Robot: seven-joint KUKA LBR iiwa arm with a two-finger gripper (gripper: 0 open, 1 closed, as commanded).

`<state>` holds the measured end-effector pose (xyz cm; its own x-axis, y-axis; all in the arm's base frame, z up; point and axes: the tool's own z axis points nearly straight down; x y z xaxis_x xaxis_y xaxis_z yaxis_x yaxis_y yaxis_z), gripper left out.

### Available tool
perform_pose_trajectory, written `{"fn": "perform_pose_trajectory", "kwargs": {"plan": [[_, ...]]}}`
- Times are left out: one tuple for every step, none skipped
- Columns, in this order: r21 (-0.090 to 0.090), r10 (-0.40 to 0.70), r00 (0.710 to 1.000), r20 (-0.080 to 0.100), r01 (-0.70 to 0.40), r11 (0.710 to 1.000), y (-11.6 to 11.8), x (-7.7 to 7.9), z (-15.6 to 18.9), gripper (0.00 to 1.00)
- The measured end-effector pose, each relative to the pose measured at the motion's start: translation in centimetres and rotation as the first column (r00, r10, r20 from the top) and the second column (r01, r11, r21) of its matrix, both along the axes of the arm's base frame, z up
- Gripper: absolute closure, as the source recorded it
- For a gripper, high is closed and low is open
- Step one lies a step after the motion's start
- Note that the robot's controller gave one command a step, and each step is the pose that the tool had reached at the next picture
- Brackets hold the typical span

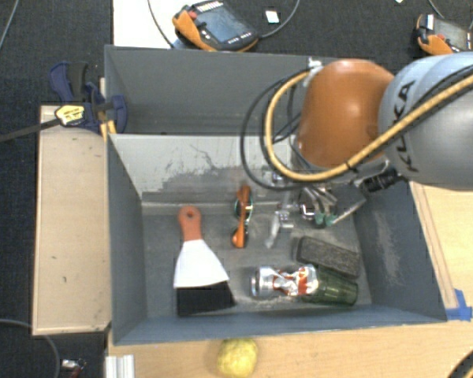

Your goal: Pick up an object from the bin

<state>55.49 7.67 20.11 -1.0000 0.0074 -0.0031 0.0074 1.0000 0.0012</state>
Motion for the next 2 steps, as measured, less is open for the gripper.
{"fn": "perform_pose_trajectory", "kwargs": {"plan": [[0.0,0.0,1.0,0.0,0.0,1.0,0.0,0.0,0.0,0.0],[0.002,0.009,1.0,0.011,-0.009,1.0,0.0,1.1,-2.1,0.0]]}}
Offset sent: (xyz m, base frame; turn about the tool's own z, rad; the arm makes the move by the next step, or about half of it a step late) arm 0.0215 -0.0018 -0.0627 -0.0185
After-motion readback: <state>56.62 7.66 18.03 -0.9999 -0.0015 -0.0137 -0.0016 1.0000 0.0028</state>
